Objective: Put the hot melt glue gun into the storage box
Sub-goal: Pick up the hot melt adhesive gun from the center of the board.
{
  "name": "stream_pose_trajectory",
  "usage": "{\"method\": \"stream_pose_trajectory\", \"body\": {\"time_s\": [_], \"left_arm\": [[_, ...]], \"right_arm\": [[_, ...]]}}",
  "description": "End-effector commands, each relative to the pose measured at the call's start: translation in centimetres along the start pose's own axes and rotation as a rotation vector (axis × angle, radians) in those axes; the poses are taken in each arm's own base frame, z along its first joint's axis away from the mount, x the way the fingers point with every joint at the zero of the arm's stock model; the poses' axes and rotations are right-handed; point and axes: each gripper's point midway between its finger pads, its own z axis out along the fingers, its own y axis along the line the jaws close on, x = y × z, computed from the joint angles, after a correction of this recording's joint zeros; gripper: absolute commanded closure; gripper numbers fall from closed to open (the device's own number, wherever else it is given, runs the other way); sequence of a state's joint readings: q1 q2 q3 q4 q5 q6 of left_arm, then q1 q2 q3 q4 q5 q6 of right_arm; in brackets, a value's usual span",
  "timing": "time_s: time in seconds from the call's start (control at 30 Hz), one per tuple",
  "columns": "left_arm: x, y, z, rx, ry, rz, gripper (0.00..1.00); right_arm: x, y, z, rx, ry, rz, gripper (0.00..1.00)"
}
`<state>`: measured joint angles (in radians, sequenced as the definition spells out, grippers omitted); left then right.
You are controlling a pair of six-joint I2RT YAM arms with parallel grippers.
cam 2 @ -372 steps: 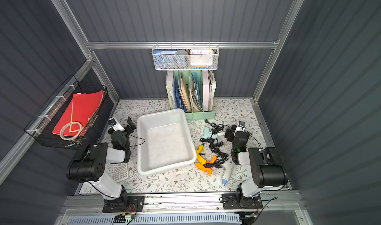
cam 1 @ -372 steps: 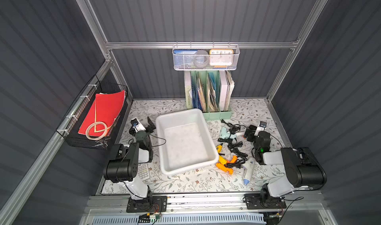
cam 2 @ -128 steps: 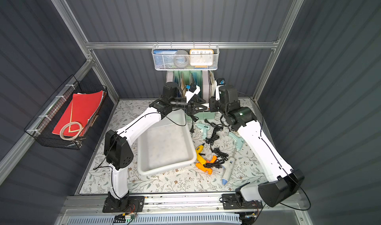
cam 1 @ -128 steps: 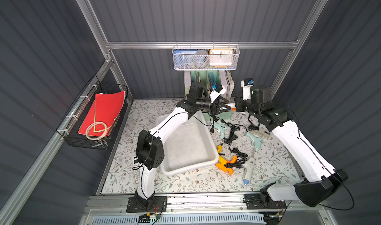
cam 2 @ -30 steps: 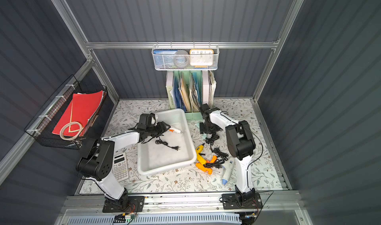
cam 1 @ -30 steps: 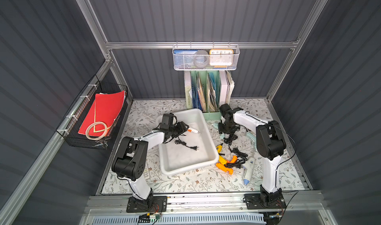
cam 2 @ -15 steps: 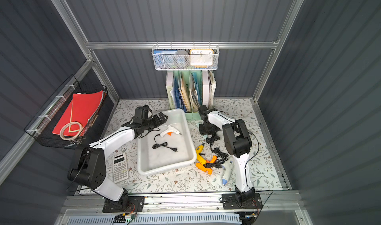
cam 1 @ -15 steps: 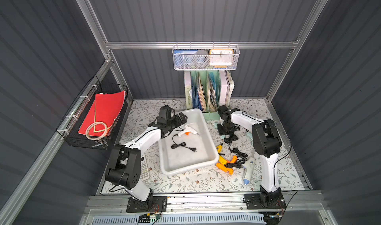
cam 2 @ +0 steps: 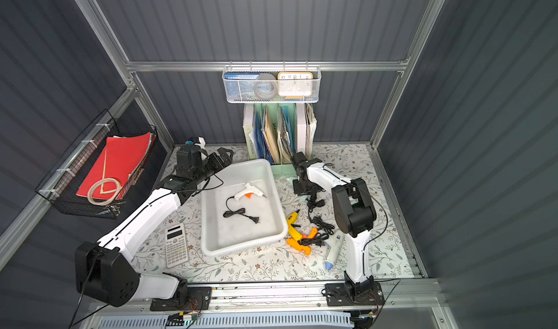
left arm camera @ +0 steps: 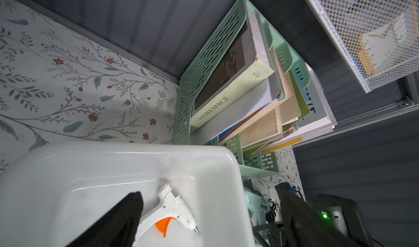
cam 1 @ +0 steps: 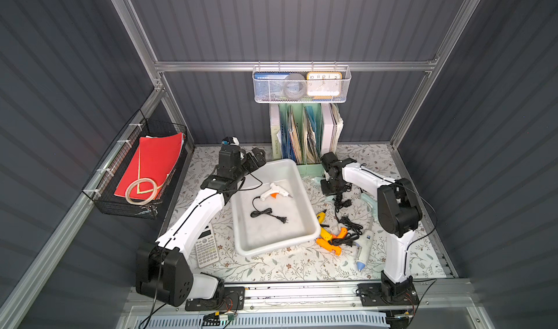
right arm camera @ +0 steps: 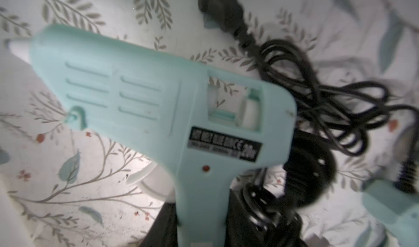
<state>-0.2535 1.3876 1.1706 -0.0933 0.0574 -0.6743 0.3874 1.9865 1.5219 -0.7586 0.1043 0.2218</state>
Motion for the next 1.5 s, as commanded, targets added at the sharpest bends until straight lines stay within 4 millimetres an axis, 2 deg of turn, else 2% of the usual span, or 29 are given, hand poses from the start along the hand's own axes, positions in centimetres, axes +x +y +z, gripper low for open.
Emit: {"method": "stream_pose_trajectory", "body": {"time_s": [0.0, 0.13, 0.3, 0.43, 0.53, 0.67, 0.87, 1.0, 1.23, 1.47], "left_arm": [[-1.5, -2.2, -1.1, 0.093, -0.039, 0.052, 0.00], [-1.0, -4.9, -0.3, 0.232, 0.012, 0.081, 0.00], [0.0, -9.8, 1.1, 0.478, 0.117, 0.120, 0.00], [1.0, -13.5, 2.1, 0.596, 0.184, 0.177, 0.00], [2.5, -16.1, 2.8, 0.679, 0.258, 0.221, 0.00], [5.0, -18.3, 3.3, 0.779, 0.377, 0.261, 0.00], [7.3, -19.9, 3.2, 0.869, 0.484, 0.273, 0.00], [8.7, -19.9, 3.5, 0.860, 0.531, 0.276, 0.01], [9.9, -19.7, 3.5, 0.880, 0.581, 0.265, 0.19], [10.5, -19.8, 3.1, 0.896, 0.608, 0.258, 0.40]], "right_arm": [[-1.8, -0.3, -3.6, 0.006, -0.139, -0.003, 1.00], [-2.7, 0.4, -7.3, -0.033, -0.273, -0.033, 1.00], [-3.7, 1.5, -12.3, -0.073, -0.451, -0.077, 1.00], [-3.8, 2.5, -15.9, -0.118, -0.564, -0.121, 1.00], [-4.2, 3.8, -18.4, -0.188, -0.677, -0.149, 1.00], [-4.0, 5.1, -20.4, -0.269, -0.760, -0.180, 1.00], [-3.9, 5.9, -21.0, -0.301, -0.777, -0.208, 1.00], [-3.9, 6.4, -21.2, -0.314, -0.781, -0.220, 1.00], [-3.9, 6.6, -21.5, -0.308, -0.791, -0.231, 1.00], [-4.0, 6.5, -21.0, -0.288, -0.780, -0.229, 1.00]]}}
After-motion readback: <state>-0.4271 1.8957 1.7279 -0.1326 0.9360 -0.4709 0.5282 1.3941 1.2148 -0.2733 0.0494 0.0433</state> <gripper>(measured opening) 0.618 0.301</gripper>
